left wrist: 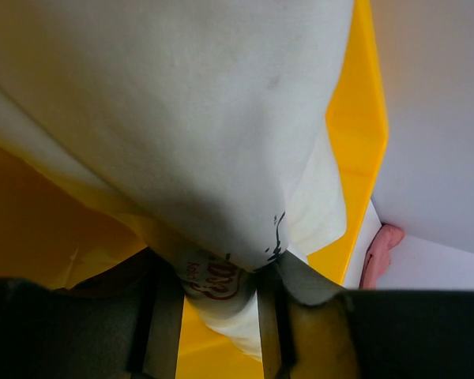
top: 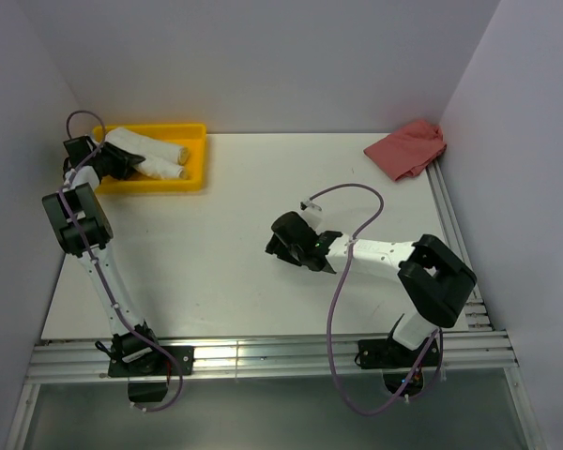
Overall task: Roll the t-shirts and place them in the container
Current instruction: Place the rolled tshirt into the container
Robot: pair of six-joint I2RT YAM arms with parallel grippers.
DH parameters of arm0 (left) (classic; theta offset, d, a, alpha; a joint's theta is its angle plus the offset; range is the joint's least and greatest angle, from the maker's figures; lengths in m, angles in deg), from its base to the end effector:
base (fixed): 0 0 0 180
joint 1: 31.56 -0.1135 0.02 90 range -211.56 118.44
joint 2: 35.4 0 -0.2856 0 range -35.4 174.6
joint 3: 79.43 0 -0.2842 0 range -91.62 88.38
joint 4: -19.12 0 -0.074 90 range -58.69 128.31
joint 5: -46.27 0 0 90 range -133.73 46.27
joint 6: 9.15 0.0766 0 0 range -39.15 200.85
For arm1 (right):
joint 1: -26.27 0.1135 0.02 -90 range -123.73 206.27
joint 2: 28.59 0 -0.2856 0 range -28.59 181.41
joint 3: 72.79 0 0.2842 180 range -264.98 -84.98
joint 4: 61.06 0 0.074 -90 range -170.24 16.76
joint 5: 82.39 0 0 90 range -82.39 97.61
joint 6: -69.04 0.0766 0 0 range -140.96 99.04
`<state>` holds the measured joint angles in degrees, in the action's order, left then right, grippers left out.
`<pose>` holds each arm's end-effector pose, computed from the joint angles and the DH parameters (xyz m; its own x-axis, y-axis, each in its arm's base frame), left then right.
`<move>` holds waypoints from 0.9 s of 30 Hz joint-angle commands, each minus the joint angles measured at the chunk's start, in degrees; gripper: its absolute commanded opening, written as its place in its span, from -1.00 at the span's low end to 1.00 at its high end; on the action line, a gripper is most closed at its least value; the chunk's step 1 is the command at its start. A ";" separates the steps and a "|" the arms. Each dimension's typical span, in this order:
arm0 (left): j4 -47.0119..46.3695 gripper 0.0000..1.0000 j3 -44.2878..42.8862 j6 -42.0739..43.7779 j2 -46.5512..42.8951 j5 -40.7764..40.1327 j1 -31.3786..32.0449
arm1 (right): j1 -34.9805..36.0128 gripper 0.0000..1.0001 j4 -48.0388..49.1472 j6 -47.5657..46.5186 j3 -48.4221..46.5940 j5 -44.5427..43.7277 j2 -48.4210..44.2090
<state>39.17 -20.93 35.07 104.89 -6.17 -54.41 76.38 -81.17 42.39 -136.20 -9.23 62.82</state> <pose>0.5837 0.1953 0.1199 -0.4960 -0.8255 -0.2692 -0.3237 0.4635 -0.8248 0.2584 0.2745 0.1559 -0.7596 0.4251 -0.4922 0.1529 0.8524 0.5000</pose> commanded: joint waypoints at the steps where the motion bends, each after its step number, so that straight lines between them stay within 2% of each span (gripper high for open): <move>1: 1.89 -0.99 -5.89 -1.07 1.91 1.02 -0.18 | -0.10 0.25 -0.07 -0.95 -1.86 -0.56 -0.01; 5: 3.92 -0.99 -6.70 -0.37 2.27 2.16 -0.18 | -0.10 0.25 0.10 -1.30 -1.95 -0.21 -0.01; 7: 4.62 -0.92 -5.74 0.60 1.66 1.91 -0.18 | -0.19 0.25 0.28 -1.48 -2.13 0.05 0.08; 17: 6.03 0.06 -1.78 3.06 -3.35 -0.47 -0.26 | -0.19 0.26 1.07 -2.36 -2.92 1.46 1.13; 20: 6.38 0.22 -1.43 4.20 -4.67 -1.52 -0.26 | -0.19 0.26 1.24 -2.53 -3.18 1.90 1.66; 25: 8.14 0.36 -1.69 6.84 -7.13 -3.54 -0.18 | -0.27 0.26 1.85 -2.71 -3.71 2.78 2.63; 26: 8.66 0.56 -1.78 7.19 -7.57 -3.98 -0.18 | -0.19 0.27 2.12 -2.71 -3.88 2.87 2.80; 27: 9.36 0.58 -1.86 7.54 -7.83 -5.03 -0.18 | -0.19 0.27 2.21 -2.88 -3.97 3.13 3.15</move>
<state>46.36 -22.42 39.92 102.70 -8.66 -54.50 76.38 -80.71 40.66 -137.62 -6.37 64.97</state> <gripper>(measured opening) 0.767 0.633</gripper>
